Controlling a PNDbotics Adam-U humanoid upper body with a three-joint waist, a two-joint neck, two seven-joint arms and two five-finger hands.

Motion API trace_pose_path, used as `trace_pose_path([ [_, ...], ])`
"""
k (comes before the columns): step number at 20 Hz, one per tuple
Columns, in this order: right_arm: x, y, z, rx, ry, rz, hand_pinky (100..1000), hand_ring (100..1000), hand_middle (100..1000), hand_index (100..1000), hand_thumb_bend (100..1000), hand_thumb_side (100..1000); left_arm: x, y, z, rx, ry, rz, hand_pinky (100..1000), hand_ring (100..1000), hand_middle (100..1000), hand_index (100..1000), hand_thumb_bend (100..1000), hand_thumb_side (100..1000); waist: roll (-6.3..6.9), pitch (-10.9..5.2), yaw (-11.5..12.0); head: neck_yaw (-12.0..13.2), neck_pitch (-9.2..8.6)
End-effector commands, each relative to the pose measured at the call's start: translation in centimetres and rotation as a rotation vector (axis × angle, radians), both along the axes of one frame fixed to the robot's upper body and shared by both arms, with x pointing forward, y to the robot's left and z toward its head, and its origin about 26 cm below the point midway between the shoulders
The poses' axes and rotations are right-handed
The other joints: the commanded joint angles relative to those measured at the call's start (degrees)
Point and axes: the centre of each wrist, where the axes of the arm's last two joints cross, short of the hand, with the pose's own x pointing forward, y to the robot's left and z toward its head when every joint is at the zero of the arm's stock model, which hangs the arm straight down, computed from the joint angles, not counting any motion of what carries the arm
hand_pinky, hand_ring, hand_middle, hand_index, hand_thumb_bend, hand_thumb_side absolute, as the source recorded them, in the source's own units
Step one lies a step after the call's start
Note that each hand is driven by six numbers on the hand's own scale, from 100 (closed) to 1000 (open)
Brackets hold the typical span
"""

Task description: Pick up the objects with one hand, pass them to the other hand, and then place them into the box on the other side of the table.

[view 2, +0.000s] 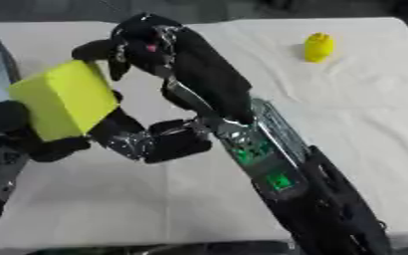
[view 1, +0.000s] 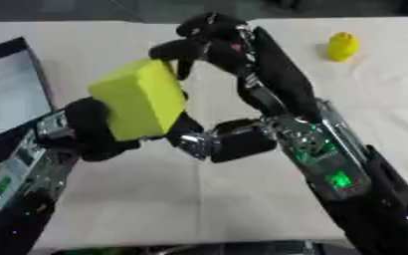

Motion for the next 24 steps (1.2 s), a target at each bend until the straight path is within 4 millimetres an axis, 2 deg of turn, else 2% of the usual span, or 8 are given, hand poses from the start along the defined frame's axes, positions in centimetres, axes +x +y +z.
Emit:
trace_pose_path([
  [1,-0.5,0.3,0.7,0.008,-0.034,0.017,717,476,425,488,214,373,-0.1,-0.5,0.7,-0.004,-0.008,-0.014,1000,856,670,885,100,690,0.03,-0.95,0.0,-0.2,-0.14],
  [6,-0.2,0.5,0.1,-0.010,0.018,0.021,739,467,405,472,237,379,-0.1,-0.7,0.8,-0.011,0.010,-0.016,1000,821,606,830,100,647,-0.05,-0.92,0.1,-0.3,-0.14],
  [12,-0.3,0.4,0.1,-0.065,0.035,0.033,776,491,417,493,285,416,-0.1,-0.6,0.7,-0.005,0.029,0.008,1000,794,567,789,100,619,-0.20,-0.93,0.2,-0.3,-0.14],
  [18,-0.6,0.1,0.4,-0.176,0.014,0.070,829,571,480,585,367,505,0.0,-0.3,0.4,0.005,0.053,0.045,1000,763,533,754,100,584,-0.29,-0.94,0.2,-0.3,-0.14],
  [24,-1.2,-0.6,1.4,-0.253,-0.062,0.138,818,643,576,710,437,555,0.1,0.1,-0.1,0.023,0.063,0.076,1000,756,526,747,100,554,-0.22,-0.93,0.1,-0.2,-0.14],
])
